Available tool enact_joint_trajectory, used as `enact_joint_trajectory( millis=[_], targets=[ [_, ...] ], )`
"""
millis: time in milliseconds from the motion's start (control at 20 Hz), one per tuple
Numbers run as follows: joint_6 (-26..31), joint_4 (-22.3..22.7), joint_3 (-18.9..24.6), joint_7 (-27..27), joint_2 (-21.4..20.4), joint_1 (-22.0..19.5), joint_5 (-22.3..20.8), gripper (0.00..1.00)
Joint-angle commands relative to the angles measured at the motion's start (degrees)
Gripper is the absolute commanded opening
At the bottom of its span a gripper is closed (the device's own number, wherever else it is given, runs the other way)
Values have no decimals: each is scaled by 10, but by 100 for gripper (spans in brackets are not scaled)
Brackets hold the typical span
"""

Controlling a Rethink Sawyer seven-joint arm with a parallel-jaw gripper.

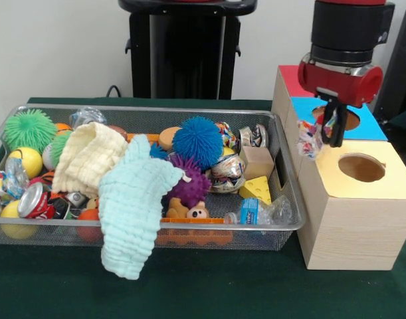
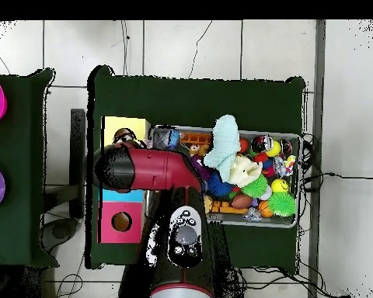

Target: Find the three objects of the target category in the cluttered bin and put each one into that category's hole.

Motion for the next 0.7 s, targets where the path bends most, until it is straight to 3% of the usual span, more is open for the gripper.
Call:
enact_joint_trajectory(
  millis=[50,500,700],
  targets=[
    [87,-37,10,126,35,38,55,0],
    [64,-76,-23,134,81,76,94,0],
    [45,-116,-53,136,126,90,98,0]
  ],
)
